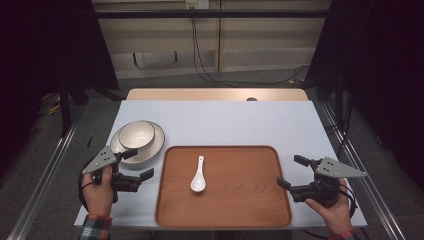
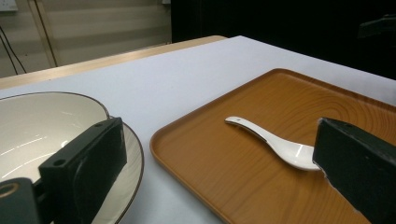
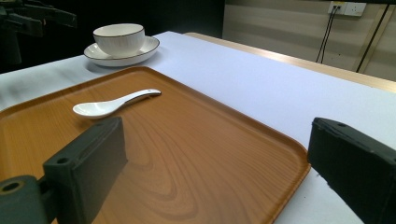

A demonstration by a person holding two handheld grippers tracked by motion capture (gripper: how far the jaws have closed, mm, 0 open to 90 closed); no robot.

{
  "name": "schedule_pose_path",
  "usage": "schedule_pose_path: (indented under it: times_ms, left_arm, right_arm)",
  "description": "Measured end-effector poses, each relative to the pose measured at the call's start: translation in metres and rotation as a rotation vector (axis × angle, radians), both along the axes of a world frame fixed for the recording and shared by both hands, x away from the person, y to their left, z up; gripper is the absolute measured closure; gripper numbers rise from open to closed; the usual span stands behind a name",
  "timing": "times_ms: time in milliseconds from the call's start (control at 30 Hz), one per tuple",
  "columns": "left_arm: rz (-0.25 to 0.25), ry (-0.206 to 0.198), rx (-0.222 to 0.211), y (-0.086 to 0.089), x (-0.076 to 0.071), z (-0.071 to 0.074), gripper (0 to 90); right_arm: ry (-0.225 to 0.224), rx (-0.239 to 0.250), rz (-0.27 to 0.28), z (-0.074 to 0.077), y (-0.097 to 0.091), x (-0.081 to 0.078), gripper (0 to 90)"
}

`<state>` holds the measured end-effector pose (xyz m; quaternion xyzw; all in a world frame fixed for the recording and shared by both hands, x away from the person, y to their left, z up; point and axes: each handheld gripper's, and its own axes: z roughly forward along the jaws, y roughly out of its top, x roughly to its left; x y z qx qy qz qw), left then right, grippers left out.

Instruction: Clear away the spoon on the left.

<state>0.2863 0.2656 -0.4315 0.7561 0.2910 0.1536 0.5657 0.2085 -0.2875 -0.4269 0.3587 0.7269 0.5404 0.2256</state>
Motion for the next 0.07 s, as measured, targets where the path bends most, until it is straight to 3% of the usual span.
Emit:
schedule_pose_path:
  times_ms: [67]
  left_arm:
    - [0.0, 0.0, 0.003, 0.0, 0.0002, -0.0005, 2.8]
  right_arm:
    - [0.003, -0.003, 0.005, -0.0004, -0.0008, 0.0005, 4.2]
